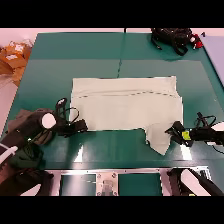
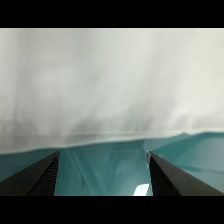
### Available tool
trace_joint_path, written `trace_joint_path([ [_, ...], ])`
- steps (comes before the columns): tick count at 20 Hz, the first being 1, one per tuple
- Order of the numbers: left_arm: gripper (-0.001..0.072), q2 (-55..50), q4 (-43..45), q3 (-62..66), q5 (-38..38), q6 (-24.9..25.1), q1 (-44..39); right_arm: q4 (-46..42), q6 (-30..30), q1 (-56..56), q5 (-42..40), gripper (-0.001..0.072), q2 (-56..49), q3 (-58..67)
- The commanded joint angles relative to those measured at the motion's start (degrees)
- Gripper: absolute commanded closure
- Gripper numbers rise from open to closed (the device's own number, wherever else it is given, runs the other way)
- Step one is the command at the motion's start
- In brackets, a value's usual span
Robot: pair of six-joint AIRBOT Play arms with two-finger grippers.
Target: Fold the shirts.
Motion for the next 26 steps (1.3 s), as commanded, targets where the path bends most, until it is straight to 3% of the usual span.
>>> trace_joint_path([
  [1, 0.0098, -5.0, -4.4, -1.1, 7.9, -1.9, -0.8, 1.5, -0.1, 2.2, -3.6, 0.0305, -0.5, -0.2],
  [6, 0.0120, -6.3, -6.8, -1.1, 9.1, -1.3, -0.7, 1.9, -1.6, 2.2, -3.8, 0.0310, -0.5, 0.1],
  [7, 0.0316, -6.3, -6.7, -1.1, 10.5, -1.1, -0.7, 1.9, -1.7, 2.2, -3.8, 0.0354, -0.5, 0.1],
  [8, 0.0492, -6.3, -6.8, -1.1, 12.2, -0.3, -0.7, 2.0, -2.3, 2.2, -3.8, 0.0465, -0.5, 0.1],
  [10, 0.0684, -6.3, -6.9, -0.7, 13.1, -0.2, -0.7, 2.3, -4.4, 2.2, -3.7, 0.0625, -0.5, 0.1],
  [12, 0.0683, -6.3, -6.4, 1.4, 9.6, 3.5, -0.7, 2.3, -5.7, 2.2, -3.5, 0.0694, -0.5, 0.1],
  [19, 0.0683, -6.3, 13.8, 12.0, -13.5, 2.0, -0.7, -1.1, -4.5, 2.1, 0.0, 0.0696, -0.4, 0.8],
  [22, 0.0683, -6.3, 16.6, 12.5, -18.3, 3.7, -0.7, -6.3, -1.0, 2.1, 3.5, 0.0696, -0.4, 2.6],
  [26, 0.0683, -6.3, 17.0, 13.5, -19.8, 5.7, -0.7, -6.4, -0.7, 2.2, 6.9, 0.0696, 2.0, 6.8],
])
